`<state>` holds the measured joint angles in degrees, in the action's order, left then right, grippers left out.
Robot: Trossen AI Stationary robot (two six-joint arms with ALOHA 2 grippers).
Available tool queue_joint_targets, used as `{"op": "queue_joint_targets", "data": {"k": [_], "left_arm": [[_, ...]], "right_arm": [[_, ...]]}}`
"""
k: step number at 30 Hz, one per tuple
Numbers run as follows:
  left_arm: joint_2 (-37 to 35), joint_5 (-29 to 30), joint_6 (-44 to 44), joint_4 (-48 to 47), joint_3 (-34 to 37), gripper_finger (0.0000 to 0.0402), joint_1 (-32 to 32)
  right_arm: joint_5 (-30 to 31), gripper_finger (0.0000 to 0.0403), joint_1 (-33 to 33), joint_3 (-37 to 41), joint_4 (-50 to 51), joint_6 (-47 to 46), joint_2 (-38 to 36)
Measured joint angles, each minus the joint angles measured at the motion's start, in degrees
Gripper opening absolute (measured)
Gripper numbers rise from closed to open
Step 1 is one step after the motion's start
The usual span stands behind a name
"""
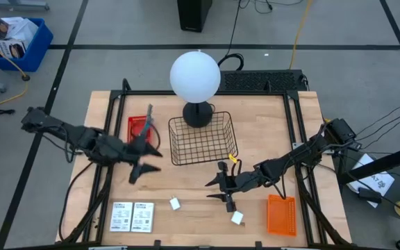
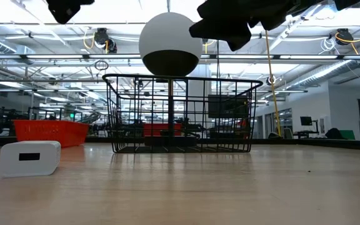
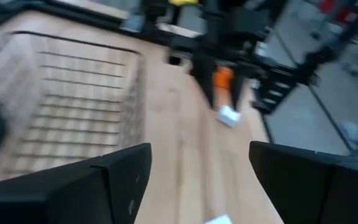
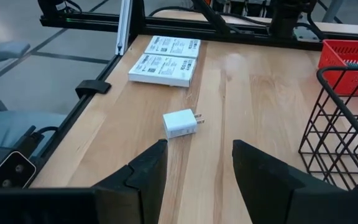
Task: Pick and place items into bin
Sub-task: Put the right white charger adapter into the wire basket
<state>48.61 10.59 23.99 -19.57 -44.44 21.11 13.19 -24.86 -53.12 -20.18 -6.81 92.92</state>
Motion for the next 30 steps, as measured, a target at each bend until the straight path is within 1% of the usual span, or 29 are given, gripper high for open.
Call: {"op": "queue_joint_targets", "data": {"k": [4,7,9,16,20,24,28,30], "left_arm": [[2.9,1.0,-2.3,6.9,3.9,0.0274,4.1],[5.6,1.8,-5.3,12.1,6.5,0.0274,5.6],[7.8,1.8,-5.7,13.9,7.7,0.0273,6.1],[15.2,1.4,-4.4,14.6,8.0,0.0274,8.1],[18.9,1.4,-4.0,18.7,8.0,0.0273,9.5],[22.1,1.4,-4.0,24.9,8.0,0.0273,10.6],[23.5,1.0,-4.2,27.7,8.0,0.0273,11.5],[23.6,1.0,-4.2,27.6,8.0,0.0274,11.9]], "right_arm": [[0.0,0.0171,0.0,0.0,0.2,0.2,0.0],[0.0,0.0171,0.0,0.0,0.1,0.4,0.0],[0.0,0.0171,0.0,0.0,0.0,0.4,0.0],[0.0,0.0171,0.0,0.0,-1.4,0.4,0.0],[0.0,0.0171,0.0,0.0,-0.9,0.4,0.0],[-0.1,0.0171,0.0,0.0,-0.4,1.2,0.0],[-3.6,0.0171,0.0,0.0,0.5,2.7,0.0],[-7.2,0.0171,0.0,0.0,0.8,4.7,0.0]]}}
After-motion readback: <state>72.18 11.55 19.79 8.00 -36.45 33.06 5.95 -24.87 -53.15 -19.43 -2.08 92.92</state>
